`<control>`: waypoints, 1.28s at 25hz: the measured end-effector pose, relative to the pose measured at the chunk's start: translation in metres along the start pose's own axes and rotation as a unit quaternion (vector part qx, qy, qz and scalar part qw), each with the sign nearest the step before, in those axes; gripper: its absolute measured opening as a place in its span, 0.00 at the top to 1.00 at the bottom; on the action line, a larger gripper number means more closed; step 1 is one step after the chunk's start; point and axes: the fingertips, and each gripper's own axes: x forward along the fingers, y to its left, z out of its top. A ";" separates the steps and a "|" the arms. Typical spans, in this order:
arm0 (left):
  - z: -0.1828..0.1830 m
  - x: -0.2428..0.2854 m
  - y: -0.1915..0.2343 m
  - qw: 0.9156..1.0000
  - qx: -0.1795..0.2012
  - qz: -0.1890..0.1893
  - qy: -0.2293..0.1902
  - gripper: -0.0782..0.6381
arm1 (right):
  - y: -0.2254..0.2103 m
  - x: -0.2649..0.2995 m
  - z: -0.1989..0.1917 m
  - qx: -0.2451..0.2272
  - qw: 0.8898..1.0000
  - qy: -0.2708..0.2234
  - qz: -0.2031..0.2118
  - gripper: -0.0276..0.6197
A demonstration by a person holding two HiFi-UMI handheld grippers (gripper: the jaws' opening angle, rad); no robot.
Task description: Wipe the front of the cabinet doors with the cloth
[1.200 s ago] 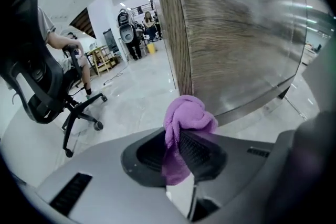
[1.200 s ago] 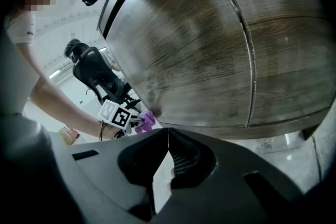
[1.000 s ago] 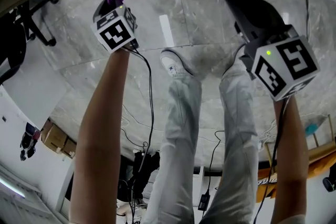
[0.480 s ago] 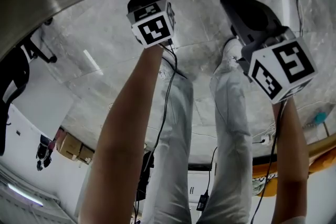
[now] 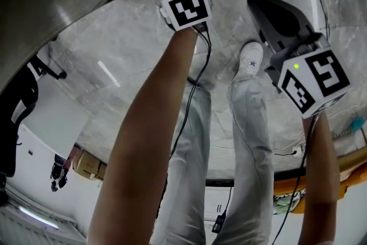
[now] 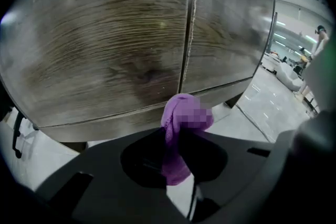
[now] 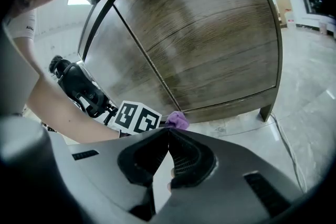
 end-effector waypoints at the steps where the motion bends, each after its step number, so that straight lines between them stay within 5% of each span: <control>1: 0.002 0.002 0.002 1.000 -0.004 0.002 0.000 0.79 | -0.001 -0.001 0.000 0.000 1.000 0.001 -0.002 0.91; 32: -0.068 -0.083 0.305 0.987 -0.084 0.135 0.020 0.79 | 0.148 0.097 0.000 -0.065 0.997 0.018 0.037 0.91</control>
